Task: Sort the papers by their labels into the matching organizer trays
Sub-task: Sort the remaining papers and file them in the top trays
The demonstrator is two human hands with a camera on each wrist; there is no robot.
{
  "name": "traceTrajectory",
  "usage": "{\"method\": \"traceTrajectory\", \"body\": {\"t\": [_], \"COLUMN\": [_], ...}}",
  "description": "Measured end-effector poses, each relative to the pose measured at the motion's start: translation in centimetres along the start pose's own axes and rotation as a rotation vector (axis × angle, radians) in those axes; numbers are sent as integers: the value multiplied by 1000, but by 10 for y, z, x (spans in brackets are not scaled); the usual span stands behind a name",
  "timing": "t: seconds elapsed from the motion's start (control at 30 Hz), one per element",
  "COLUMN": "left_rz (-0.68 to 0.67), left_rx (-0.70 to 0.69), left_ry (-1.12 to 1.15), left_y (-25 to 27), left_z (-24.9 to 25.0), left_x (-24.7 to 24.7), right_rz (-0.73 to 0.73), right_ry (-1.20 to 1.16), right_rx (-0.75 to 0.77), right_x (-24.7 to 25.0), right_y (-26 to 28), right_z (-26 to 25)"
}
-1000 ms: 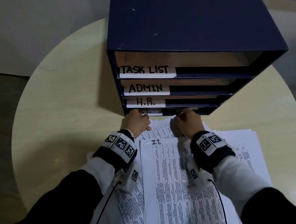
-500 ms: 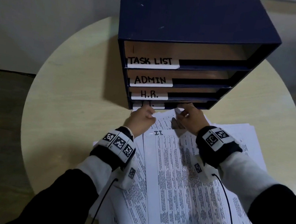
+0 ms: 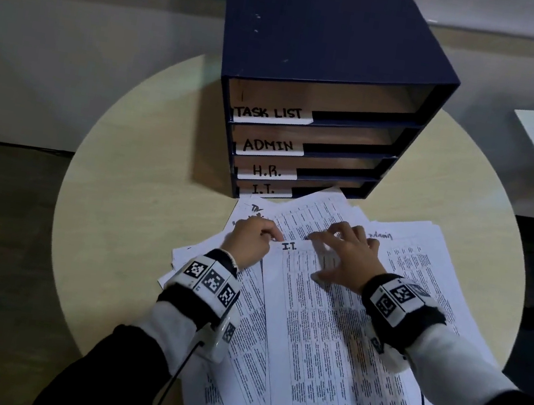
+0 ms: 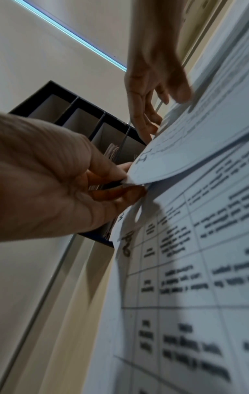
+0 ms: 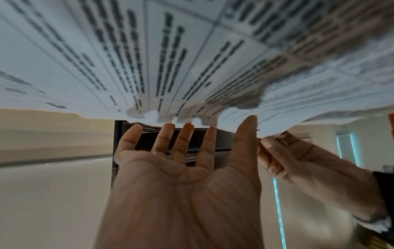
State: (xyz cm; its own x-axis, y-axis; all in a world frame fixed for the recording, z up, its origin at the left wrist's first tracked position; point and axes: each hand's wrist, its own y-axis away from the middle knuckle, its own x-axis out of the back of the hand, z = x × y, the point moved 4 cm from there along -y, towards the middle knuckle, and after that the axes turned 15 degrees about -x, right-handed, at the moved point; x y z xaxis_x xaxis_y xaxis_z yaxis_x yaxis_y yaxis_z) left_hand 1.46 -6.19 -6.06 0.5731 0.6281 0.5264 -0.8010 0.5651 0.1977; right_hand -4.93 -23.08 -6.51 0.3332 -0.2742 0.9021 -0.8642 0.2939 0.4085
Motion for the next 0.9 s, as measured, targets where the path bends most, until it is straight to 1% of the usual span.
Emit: {"method": "traceTrajectory", "body": {"t": [0.1,0.2,0.23,0.3,0.37,0.4,0.43,0.5,0.57,0.63,0.73,0.8,0.87,0.9], "left_rz": [-24,-125,-139,-118,-89,-84,-82,-66,-43,17,120,162,157,114], "left_rx": [-41,-80,-88,-116,-75,-39,-6,20,12,19,52,35,-6,-40], "left_ry": [14,-16,-30,-49,-63,-51,-33,-12,-31,-61,-88,-85,2,86], "left_y": [2,9,10,10,9,8,7,5,3,3,4,3,1,0], "left_z": [1,2,2,0,-3,-5,-8,-10,-13,-19,-25,-24,-20,-15], "left_x": [-1,-7,-9,-10,-10,-12,-13,-16,-18,-21,-20,-15,-8,-6], "right_rz": [56,97,119,241,367,401,419,439,430,426,515,526,491,468], "right_ry": [108,84,51,55,49,23,6,-12,-27,-58,-122,-166,-161,-127], "right_rx": [19,42,68,177,269,325,372,415,434,429,490,506,427,365], "right_x": [-5,-5,-6,-6,-10,-13,-16,-20,-22,-22,-16,-10,-3,-2], "right_y": [7,12,14,22,27,28,29,31,33,36,46,49,46,41], "right_z": [-1,-3,-5,-11,-11,-11,-12,-13,-14,-15,-17,-19,-22,-22]}}
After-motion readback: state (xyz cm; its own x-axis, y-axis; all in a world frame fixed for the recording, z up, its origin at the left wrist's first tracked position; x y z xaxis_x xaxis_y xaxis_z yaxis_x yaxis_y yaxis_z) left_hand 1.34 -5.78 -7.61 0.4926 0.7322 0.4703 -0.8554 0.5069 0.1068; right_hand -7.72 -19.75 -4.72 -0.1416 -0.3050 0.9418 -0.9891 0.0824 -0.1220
